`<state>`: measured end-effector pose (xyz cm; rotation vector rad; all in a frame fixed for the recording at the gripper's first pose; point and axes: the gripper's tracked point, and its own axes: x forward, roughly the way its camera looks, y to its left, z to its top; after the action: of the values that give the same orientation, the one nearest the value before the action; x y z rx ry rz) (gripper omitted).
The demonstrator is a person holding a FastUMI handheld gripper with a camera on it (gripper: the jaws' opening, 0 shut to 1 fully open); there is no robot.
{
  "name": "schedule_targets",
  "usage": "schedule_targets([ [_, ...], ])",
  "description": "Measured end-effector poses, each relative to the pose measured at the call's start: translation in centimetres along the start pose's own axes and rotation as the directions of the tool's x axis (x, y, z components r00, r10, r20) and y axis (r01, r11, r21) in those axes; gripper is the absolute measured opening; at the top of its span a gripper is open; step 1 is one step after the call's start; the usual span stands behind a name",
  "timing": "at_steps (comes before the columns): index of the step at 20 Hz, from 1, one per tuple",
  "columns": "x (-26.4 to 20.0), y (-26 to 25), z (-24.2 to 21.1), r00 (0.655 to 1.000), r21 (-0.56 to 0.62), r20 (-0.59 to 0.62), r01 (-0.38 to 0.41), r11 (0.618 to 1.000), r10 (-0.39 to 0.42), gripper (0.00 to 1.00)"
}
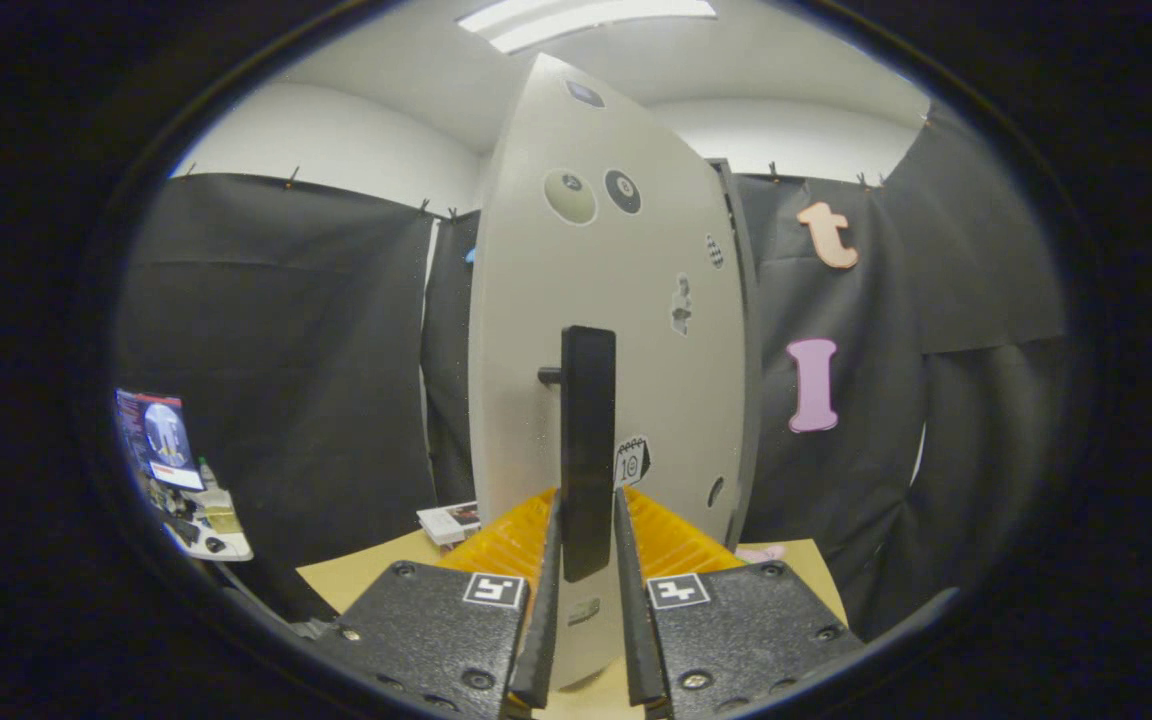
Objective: Open the shoe cabinet door, grab the shoes and put them into the shoe cabinet, then close the shoe cabinet door.
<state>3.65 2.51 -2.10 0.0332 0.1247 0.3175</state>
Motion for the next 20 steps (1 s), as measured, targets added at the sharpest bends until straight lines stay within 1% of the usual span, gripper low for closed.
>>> schedule_targets([
  [3,-1.8,-1.1,-1.1,0.995,0.009,0.007,0.097,0.995,-0.097,0.32],
  [5,-3.1,-1.9,-1.6,0.984,0.017,0.009,0.179,0.984,-0.18,0.32],
  [7,-4.1,-2.3,-1.7,0.972,0.018,0.033,0.233,0.972,-0.234,0.33],
  [8,-4.9,-2.5,-1.8,0.963,0.022,0.041,0.264,0.964,-0.265,0.36],
  [9,-5.7,-3.6,-2.1,0.948,0.027,0.047,0.315,0.949,-0.316,0.43],
  [10,-6.4,-5.6,-1.9,0.911,0.032,0.051,0.408,0.913,-0.409,0.59],
  [11,-7.6,-7.5,-1.8,0.875,0.031,0.066,0.479,0.877,-0.48,0.59],
  [12,-8.2,-7.6,-1.3,0.872,0.027,0.087,0.481,0.877,-0.481,0.62],
  [13,-8.2,-6.9,-1.1,0.882,0.03,0.107,0.459,0.888,-0.459,0.66],
  [14,-8.6,-6.6,-1.2,0.885,0.033,0.107,0.451,0.892,-0.452,0.8],
  [15,-8.5,-5.8,-1.7,0.888,0.035,0.107,0.445,0.895,-0.446,0.85],
  [20,-6.5,-1.5,-3.4,0.928,0.0,0.111,0.358,0.934,-0.355,0.9],
])
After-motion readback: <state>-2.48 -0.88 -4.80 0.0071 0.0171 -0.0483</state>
